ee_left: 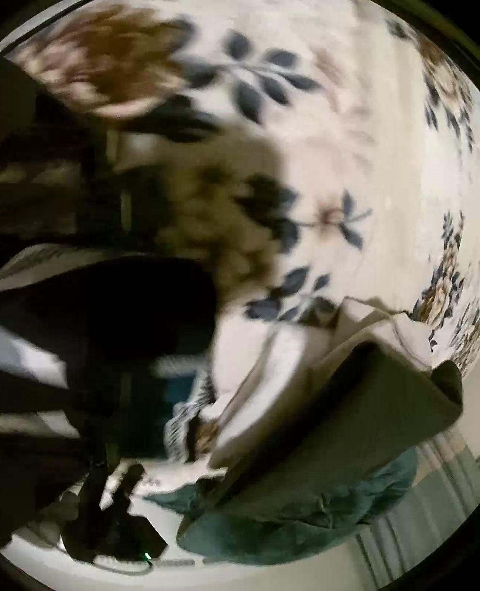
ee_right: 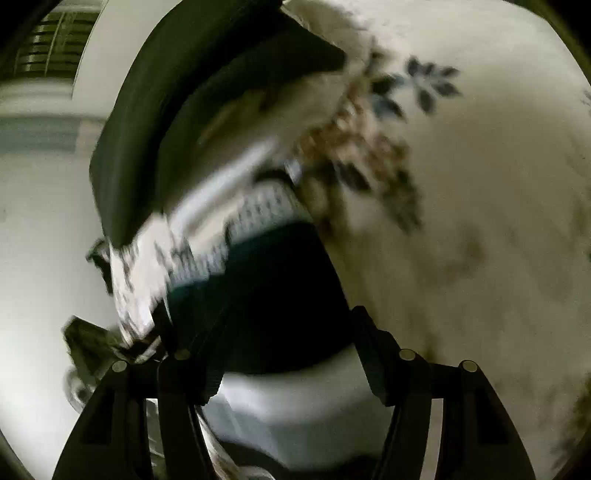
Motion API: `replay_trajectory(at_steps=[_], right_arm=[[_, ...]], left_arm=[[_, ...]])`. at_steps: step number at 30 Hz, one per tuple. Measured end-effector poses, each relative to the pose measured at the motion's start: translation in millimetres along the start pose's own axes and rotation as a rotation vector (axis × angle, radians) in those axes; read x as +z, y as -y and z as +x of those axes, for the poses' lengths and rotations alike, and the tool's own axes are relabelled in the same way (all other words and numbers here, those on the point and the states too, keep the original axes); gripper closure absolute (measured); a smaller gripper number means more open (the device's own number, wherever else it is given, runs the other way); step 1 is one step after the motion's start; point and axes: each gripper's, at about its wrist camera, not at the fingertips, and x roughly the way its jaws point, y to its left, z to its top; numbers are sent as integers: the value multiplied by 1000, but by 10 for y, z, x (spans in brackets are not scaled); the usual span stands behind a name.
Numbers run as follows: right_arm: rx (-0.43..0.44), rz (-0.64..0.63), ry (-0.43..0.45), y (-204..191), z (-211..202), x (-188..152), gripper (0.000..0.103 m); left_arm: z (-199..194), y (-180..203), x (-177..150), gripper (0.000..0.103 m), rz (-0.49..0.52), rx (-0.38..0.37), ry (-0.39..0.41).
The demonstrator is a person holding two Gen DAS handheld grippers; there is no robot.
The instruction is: Fold small clothes
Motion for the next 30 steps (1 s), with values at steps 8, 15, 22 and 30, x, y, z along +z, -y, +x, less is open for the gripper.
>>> replay_trajectory(at_steps=[8, 15, 22, 30], right_arm=[[-114, 132, 70, 244, 194, 538, 99], [-170, 47, 85, 94, -166, 231, 53], [-285, -74, -78, 348, 174, -106, 52], [-249, -98, -54, 276, -406, -511, 52]], left_arm=[[116, -290, 58, 90, -51, -68, -39], [74, -396, 193, 90, -26, -106, -42], [112, -523, 344, 86, -76, -125, -59], [-545, -553, -410, 50, -56, -146, -94]])
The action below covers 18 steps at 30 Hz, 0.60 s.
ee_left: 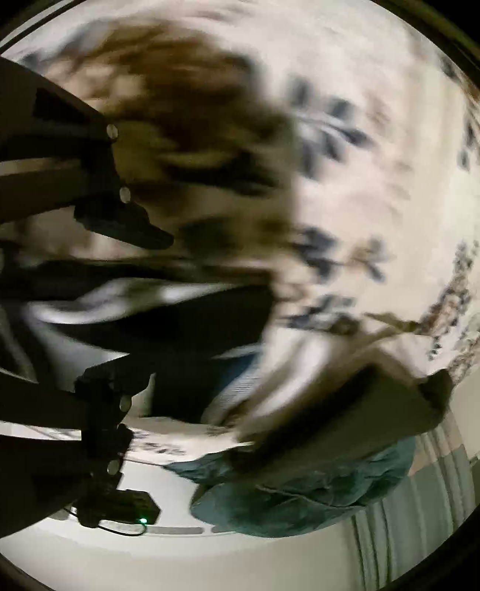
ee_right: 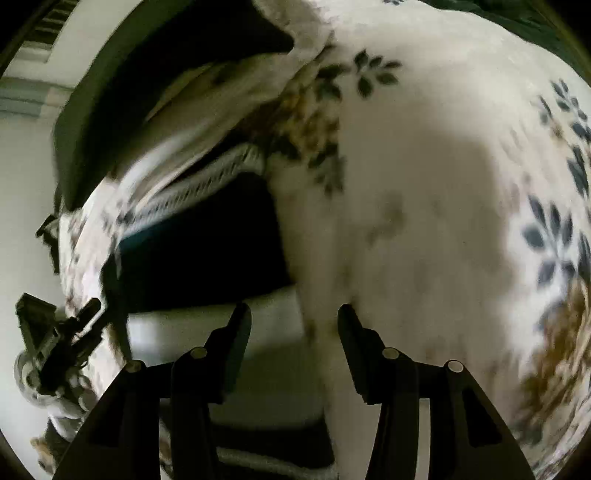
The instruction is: Fold small clothes
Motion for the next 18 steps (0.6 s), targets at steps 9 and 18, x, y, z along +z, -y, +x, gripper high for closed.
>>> replay_trajectory(at_steps=[9, 18], right_arm=[[90, 125, -102, 579, 115, -1089, 52], [56, 163, -122, 936, 38, -1789, 52]], left_arm=[[251, -21, -810, 88, 45, 80, -22], [-101, -16, -911, 70, 54, 75, -58]])
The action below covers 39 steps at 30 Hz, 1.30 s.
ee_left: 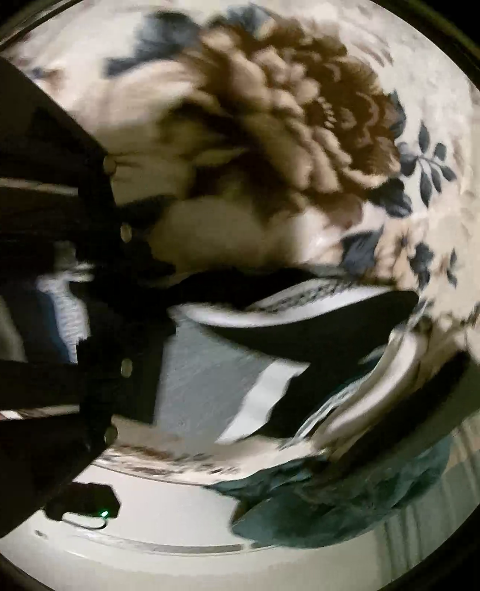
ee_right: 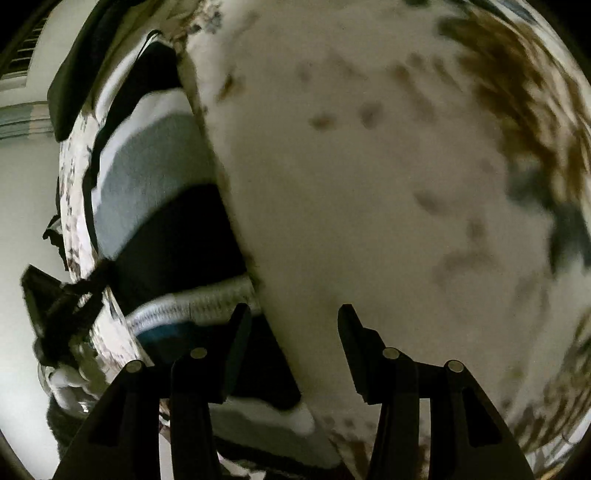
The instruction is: Fold small clothes
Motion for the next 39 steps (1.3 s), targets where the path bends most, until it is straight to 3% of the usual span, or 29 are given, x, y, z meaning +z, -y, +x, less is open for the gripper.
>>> replay_trajectory(at_steps=[1, 3, 6, 11, 12, 14, 15, 17, 18, 21, 23, 27, 29, 31, 33, 36, 37, 39], right_arm=[[0, -1, -12, -4, 18, -86, 52], [7, -4, -42, 103, -15, -322, 52], [31, 2, -103, 207, 83, -721, 52], [55, 29, -184, 402, 320, -1293, 52], [62, 33, -197, 416, 389, -1360, 52], [71, 26, -212, 429, 509, -1493, 52], [72, 16, -215, 401, 564, -1525, 52], [56, -9, -205, 240, 706, -1566, 58], [40, -23, -180, 205, 709, -1590, 94], [6, -57, -151, -50, 806, -1651, 96], [0, -78, -141, -224, 839, -1677, 96], [-19, -80, -163, -262, 932, -1702, 95], [-7, -50, -194, -197, 967, -1651, 81], [11, -36, -205, -169, 949, -1657, 59], [26, -34, -212, -130, 930, -1718, 54], [41, -15, -252, -54, 1021, -1835, 54], [46, -11, -261, -37, 1059, -1884, 54], [53, -19, -264, -20, 1083, -1937, 54]], left_arm=[[-81, 21, -106, 52, 12, -9, -12], [-200, 41, -393, 42, 6, -19, -34], [-222, -21, -860, 42, 7, 16, -101], [105, -200, -1420, 42, -13, 106, -182], [148, -210, -1473, 45, -2, 126, -172], [149, -164, -1543, 84, 45, 184, -103], [135, -130, -1564, 98, 43, 180, -87], [-49, -93, -1612, 99, 14, 167, -12], [-120, -103, -1634, 99, 6, 160, 2], [-351, -209, -1689, 99, -44, 130, 24], [-408, -313, -1695, 99, -49, 137, 26], [-170, -455, -1659, 94, -73, 126, -44], [-157, -571, -1698, 91, -110, 56, -97], [-163, -590, -1808, 69, -109, 9, -123], [-119, -575, -1996, 59, -91, -3, -170], [55, -531, -2288, 60, -66, 16, -248], [56, -479, -2368, 69, -41, 38, -227], [16, -414, -2446, 98, -22, 64, -197]])
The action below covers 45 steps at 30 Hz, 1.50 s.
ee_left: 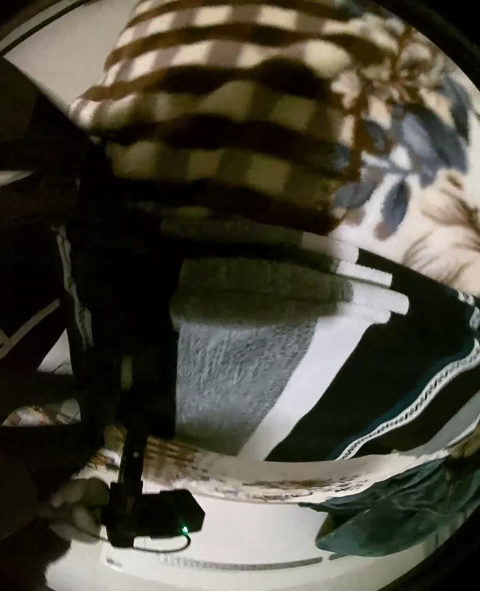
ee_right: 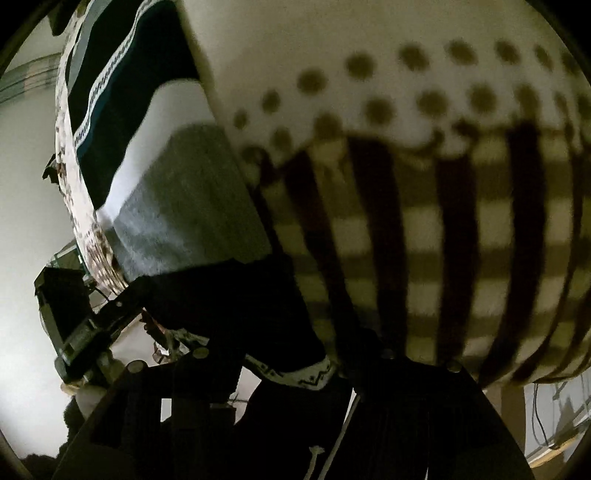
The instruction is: Fold small clothes
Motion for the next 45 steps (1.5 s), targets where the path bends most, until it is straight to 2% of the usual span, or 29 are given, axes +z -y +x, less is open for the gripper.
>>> replay_trajectory(at_steps=[2, 3, 7, 11, 13, 14, 16, 17, 18, 19, 21, 26, 28, 30, 38, 39, 41, 43, 44, 45], right_arm=[[7, -7, 21, -44, 30, -44, 77], [18, -5, 18, -68, 30, -42, 94], [17, -2, 23, -182, -3, -141, 94], [-26, -31, 11, -315, 101, -146, 94], [-79, -66, -2, -460, 219, -132, 92], [-115, -84, -5, -513, 254, -118, 90], [-126, -91, -20, -580, 286, -111, 72], [-123, -85, -31, -630, 306, -125, 67], [-115, -83, -34, -636, 302, -133, 58], [-96, -81, -33, -594, 263, -140, 54], [-66, -72, -42, -545, 265, -175, 53], [11, -34, -63, -409, 448, -122, 52], [39, -20, -68, -407, 544, -103, 52], [62, -15, -78, -418, 654, -87, 52], [105, -68, -116, -411, 728, -91, 52], [104, -79, -123, -390, 711, -74, 52], [104, -100, -136, -440, 752, -64, 52], [102, -125, -142, -515, 777, -93, 55], [104, -142, -144, -559, 787, -119, 61], [103, -158, -148, -596, 795, -141, 77]], left_arm=[[-111, 6, -62, 98, -45, -13, 49], [-179, 5, -92, 98, -70, -27, 63], [-362, 19, -166, 98, -90, -40, 78], [-224, -196, -101, 98, -87, 30, 43], [-83, -309, -61, 94, -81, 35, -3], [-69, -366, -53, 93, -95, 12, -3], [-101, -420, -66, 88, -99, -25, -3], [-129, -434, -84, 85, -98, -42, -1], [-165, -458, -116, 74, -100, -51, 0], [-204, -494, -129, 60, -106, -52, -4], [-243, -585, -177, 49, -119, -81, -16], [-25, -602, -151, 46, -114, -74, -85], [124, -515, -141, 31, -101, -93, -105], [198, -453, -116, 30, -82, -82, -118], [205, -294, -196, 31, -27, -79, -140], [202, -271, -208, 36, -22, -75, -137], [151, -243, -217, 53, -16, -68, -121], [76, -255, -222, 78, -23, -64, -103], [37, -269, -227, 84, -29, -62, -94], [-14, -288, -242, 89, -42, -65, -83]])
